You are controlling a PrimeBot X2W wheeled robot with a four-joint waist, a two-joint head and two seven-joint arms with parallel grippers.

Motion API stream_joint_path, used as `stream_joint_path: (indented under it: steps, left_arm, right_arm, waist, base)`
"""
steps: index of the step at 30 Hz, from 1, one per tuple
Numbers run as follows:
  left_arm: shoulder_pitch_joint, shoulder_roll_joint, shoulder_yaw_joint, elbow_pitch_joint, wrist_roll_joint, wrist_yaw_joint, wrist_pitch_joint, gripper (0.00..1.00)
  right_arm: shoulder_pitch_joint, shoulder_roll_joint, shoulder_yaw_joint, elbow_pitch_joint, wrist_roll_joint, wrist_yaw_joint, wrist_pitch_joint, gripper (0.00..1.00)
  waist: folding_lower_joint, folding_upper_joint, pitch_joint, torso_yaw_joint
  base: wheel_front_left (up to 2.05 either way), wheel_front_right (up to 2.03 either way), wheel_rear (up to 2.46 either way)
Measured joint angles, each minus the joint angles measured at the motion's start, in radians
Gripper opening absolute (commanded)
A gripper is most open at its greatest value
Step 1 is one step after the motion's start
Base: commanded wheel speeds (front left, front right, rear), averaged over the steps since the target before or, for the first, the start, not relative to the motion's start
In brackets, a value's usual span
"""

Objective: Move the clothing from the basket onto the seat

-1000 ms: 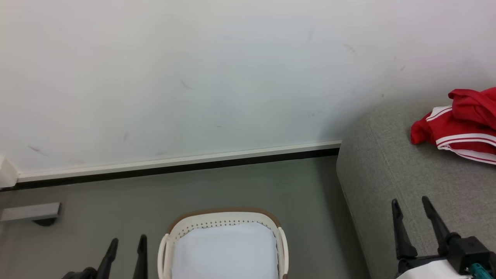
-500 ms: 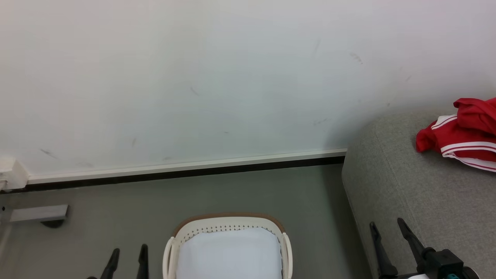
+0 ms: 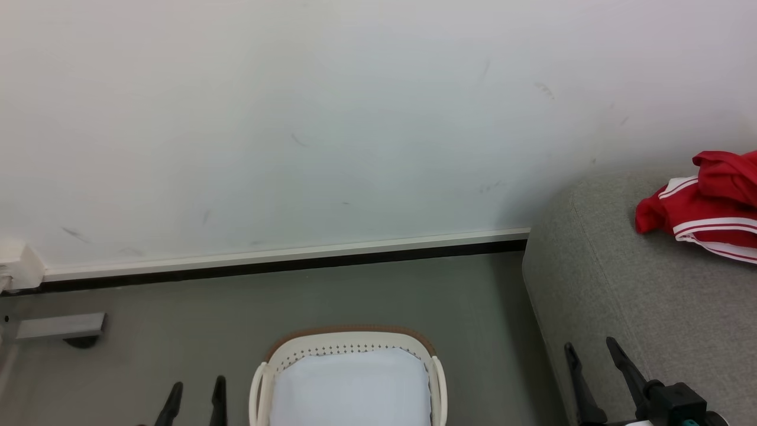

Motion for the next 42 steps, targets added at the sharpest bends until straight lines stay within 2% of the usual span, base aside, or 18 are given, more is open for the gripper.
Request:
stream_joint_path:
  steps: [13, 14, 20, 42]
  left_arm:
    - [0.0, -0.007, 0.013, 0.01, 0.049, -0.009, 0.0, 1.0]
    - [0.001, -0.008, 0.012, 0.018, 0.053, -0.009, 0.0, 0.0]
    - [0.006, -0.021, 0.014, 0.06, 0.024, -0.009, 0.018, 0.0]
    - [-0.027, -0.021, 0.028, 0.042, -0.358, -0.009, 0.115, 0.0]
  right_arm:
    - [0.0, 0.0, 0.012, 0.004, 0.01, 0.0, 0.0, 1.0]
    - [0.0, 0.001, 0.013, 0.008, 0.01, 0.0, 0.001, 0.0]
    - [0.028, 0.005, 0.011, 0.038, 0.044, 0.0, 0.013, 0.0]
    - [0.026, 0.001, -0.045, -0.013, 0.428, 0.0, 0.105, 0.0]
  waist:
    - [0.0, 0.0, -0.005, 0.008]
    - [0.0, 0.0, -0.005, 0.008]
    - [0.0, 0.0, -0.004, 0.009]
    - [0.0001, 0.0, 0.002, 0.02]
  base:
    - [0.0, 0.0, 0.0]
    - [0.0, 0.0, 0.0]
    - [0.0, 0.0, 0.0]
    - [0.0, 0.0, 0.0]
